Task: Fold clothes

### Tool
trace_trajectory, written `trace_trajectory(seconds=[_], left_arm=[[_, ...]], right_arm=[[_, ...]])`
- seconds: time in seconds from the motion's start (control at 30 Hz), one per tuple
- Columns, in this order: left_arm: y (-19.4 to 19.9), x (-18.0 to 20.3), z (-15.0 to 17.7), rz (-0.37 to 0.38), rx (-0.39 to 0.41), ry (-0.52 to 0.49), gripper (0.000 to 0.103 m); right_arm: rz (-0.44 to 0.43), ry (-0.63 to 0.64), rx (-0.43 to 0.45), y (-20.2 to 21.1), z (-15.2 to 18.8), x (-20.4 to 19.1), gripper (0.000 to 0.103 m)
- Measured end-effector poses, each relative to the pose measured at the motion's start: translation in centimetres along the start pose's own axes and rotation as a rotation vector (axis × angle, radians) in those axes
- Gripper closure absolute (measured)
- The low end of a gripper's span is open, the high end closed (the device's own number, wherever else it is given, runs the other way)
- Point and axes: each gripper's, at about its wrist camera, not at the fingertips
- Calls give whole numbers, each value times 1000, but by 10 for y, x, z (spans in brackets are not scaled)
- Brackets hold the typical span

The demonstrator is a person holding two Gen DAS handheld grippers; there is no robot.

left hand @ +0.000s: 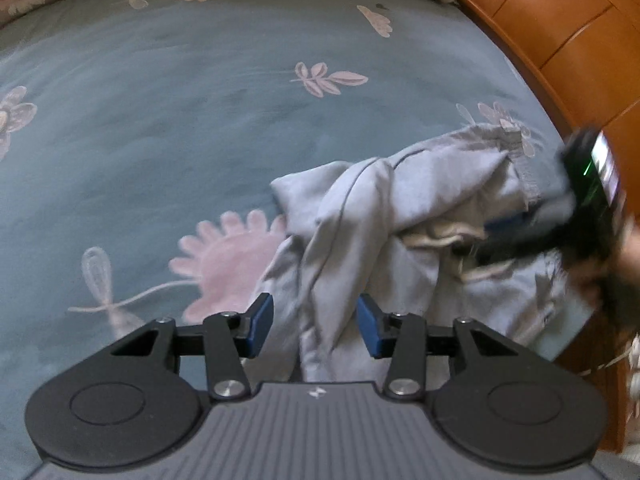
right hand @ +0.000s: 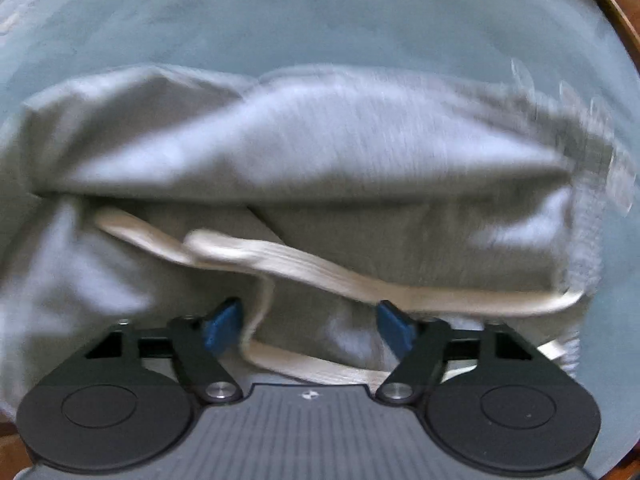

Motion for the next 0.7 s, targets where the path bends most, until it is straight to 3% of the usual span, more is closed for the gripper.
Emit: trace_trajectory(seconds=[0.17,0.3,0.4,0.7], left_arm=[[29,-17,16,45,11,-54,59],[43,-35,26,57,16,-94,58],[47,-47,35,45,18,-132,58],[20,-64,73,-24,16,-81,57]], right_arm=[[-95,227,119,76,-24,-53,42],[-148,453,136,105,-42,-115,42],[-156,684,94,99,-43,-164,44],[-147,1251,-106,21,-7,-227,44]])
Point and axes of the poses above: each gripper's, at about its wrist camera, not at the fingertips, and y roughly against the way its jaws point, x to its right, z to its underside, and after that the axes turned 11 degrees about -y, right-handed
